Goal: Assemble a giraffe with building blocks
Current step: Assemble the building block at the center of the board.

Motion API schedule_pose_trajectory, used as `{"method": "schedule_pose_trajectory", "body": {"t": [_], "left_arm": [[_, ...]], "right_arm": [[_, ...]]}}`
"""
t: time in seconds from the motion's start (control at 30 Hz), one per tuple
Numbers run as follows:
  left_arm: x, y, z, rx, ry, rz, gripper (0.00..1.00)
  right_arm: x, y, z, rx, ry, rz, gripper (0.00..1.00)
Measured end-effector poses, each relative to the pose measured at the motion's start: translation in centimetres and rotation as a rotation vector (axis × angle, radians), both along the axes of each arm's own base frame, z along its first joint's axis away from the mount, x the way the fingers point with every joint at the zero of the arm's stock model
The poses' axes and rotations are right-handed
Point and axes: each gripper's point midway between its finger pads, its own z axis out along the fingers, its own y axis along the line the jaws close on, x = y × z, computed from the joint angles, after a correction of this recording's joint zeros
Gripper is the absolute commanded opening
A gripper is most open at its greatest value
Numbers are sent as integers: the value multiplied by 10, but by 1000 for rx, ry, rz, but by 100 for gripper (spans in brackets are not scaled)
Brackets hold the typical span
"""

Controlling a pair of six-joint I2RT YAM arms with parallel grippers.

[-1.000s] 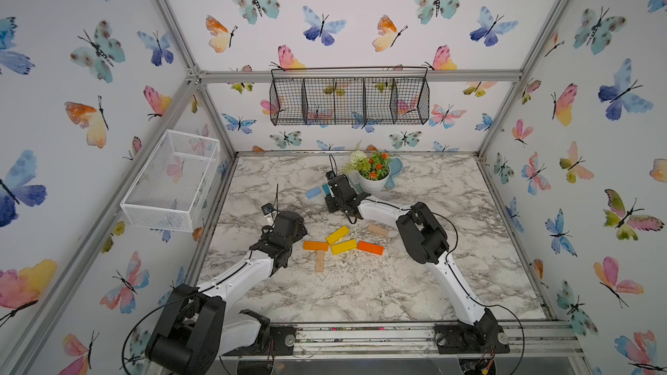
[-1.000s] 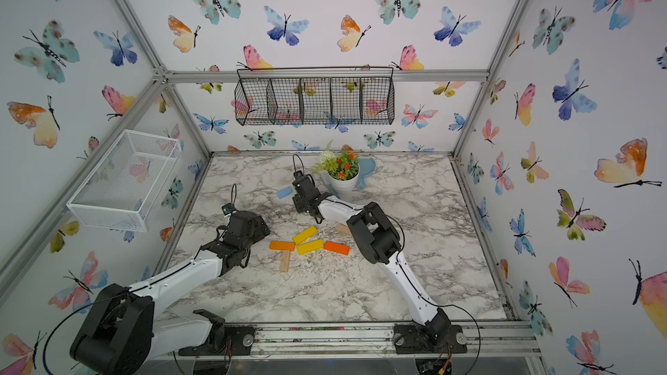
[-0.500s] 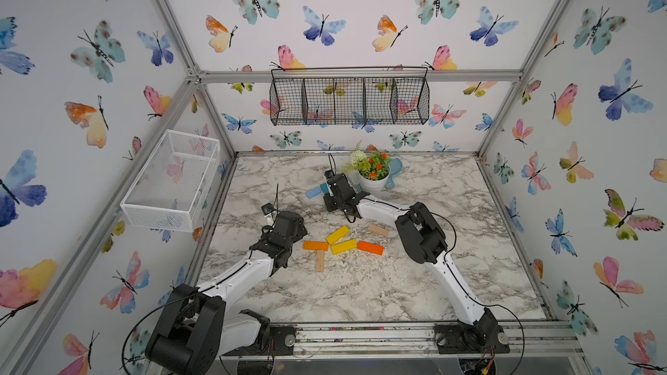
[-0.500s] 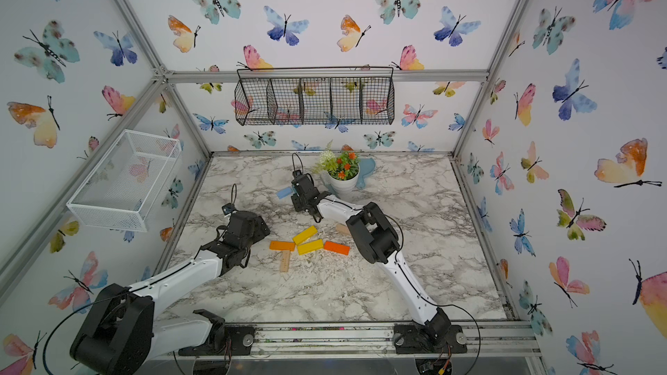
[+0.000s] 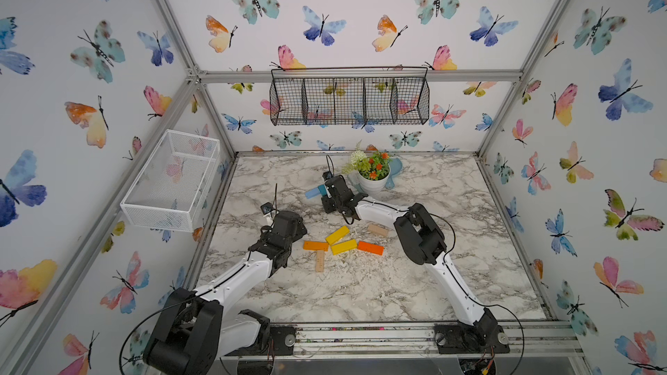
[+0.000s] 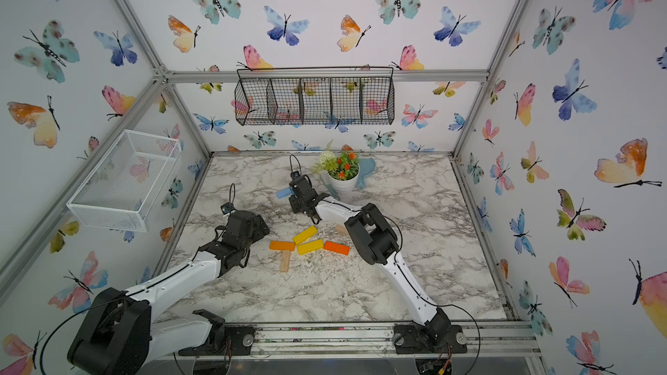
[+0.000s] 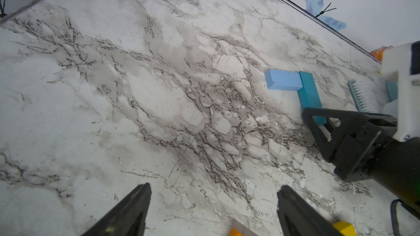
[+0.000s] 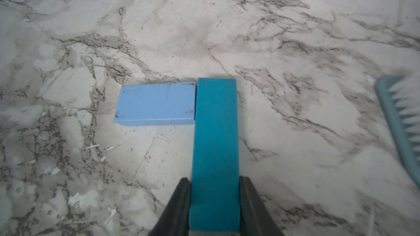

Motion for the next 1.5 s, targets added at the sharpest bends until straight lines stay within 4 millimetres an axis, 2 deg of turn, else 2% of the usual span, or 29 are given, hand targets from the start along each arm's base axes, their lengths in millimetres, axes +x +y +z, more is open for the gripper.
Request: {"method": "schedule_pose_trajectory", "body": {"t": [0.33,0.57,0.73,1.37,1.5], "left_arm": [[-1,1,3,-5,-12,0,91],[-3,1,0,-2,-4,0,91],[-3,1,0,-1,-4,0,91],[-4,1,0,3,-9,-8,91],[-7,1,2,-2,-27,-26,92]], "right_arm": [[0,2,1,29,-14,-30,16],[-1,1,0,35,-16,-57,39],[-7,0,0,34,-14,-51,47],[-15,-1,2,33,-12,-27,53],[-25,-10,3,7,6,-16,56]]}}
